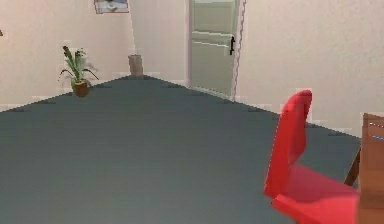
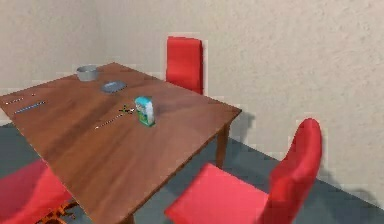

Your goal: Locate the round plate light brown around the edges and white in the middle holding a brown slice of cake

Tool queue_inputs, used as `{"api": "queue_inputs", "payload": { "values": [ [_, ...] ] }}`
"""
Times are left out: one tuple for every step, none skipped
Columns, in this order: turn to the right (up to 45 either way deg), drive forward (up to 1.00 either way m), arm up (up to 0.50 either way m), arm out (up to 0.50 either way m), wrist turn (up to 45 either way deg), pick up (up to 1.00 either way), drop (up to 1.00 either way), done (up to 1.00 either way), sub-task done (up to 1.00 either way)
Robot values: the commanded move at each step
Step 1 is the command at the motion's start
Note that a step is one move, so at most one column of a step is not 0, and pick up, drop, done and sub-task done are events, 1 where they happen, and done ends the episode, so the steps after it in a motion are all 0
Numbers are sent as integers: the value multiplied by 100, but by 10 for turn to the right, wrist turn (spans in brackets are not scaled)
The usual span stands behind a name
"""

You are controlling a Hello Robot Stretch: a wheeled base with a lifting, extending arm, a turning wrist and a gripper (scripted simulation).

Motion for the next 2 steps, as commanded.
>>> {"api": "queue_inputs", "payload": {
  "values": [
    [-150, 0, 0, 0, 0, 0, 0, 0, 0],
    [0, 45, 0, 0, 0, 0, 0, 0, 0]
  ]
}}
